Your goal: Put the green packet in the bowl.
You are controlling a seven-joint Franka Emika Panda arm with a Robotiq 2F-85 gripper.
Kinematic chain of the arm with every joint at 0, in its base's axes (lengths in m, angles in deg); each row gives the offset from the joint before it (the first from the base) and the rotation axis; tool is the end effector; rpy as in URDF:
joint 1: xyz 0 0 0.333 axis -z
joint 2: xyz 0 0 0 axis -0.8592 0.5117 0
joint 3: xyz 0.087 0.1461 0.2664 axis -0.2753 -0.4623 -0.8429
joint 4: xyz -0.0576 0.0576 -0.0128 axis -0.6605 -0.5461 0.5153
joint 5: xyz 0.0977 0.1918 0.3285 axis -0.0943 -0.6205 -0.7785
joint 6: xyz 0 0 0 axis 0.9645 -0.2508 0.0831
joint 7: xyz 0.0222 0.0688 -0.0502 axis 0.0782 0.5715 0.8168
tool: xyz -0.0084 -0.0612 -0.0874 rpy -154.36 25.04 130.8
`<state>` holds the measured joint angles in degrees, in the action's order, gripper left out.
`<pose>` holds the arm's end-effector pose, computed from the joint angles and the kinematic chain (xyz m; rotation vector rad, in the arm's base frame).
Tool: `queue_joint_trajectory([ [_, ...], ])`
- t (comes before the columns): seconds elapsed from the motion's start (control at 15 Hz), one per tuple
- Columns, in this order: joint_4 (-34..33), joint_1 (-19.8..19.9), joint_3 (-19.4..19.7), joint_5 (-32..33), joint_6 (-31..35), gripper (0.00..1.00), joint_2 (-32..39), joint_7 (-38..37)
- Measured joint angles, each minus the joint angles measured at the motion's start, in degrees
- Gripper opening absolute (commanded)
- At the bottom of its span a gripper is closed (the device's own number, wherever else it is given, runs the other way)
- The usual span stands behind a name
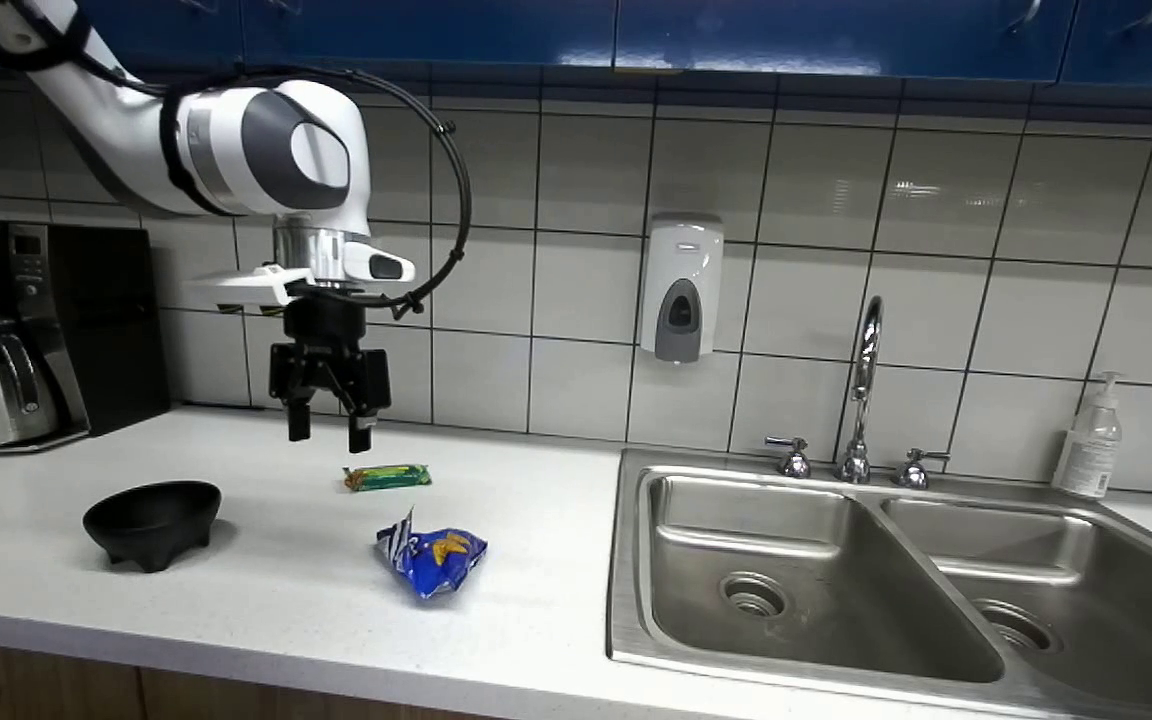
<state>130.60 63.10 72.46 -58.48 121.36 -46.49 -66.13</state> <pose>0.4238 -0.0256 0.3548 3.0371 -0.4130 -0.1477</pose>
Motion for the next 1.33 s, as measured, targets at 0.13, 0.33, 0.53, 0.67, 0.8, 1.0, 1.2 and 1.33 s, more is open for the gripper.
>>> queue_joint_trajectory([
  [0.13, -1.95, -0.42, -0.06, -0.83, 0.86, 1.0, 2.87, -1.39],
  [0.33, -5.28, -0.9, -0.06, -2.51, 1.8, 1.0, 7.06, -3.38],
  [0.53, -8.42, -1.23, -0.06, -4.33, 2.98, 1.0, 10.73, -6.07],
  [0.67, -10.16, -1.48, -0.05, -4.9, 3.87, 1.0, 12.74, -8.35],
  [0.8, -11.49, -1.76, -0.05, -4.92, 5.37, 1.0, 14.47, -10.75],
  [1.0, -13.36, -2.28, 0.0, -4.9, 8.19, 1.0, 17.18, -14.41],
  [1.2, -15.65, -2.86, 0.1, -4.78, 10.16, 1.0, 20.23, -17.6],
  [1.33, -17.57, -3.38, 0.44, -4.66, 10.29, 1.0, 22.34, -19.14],
])
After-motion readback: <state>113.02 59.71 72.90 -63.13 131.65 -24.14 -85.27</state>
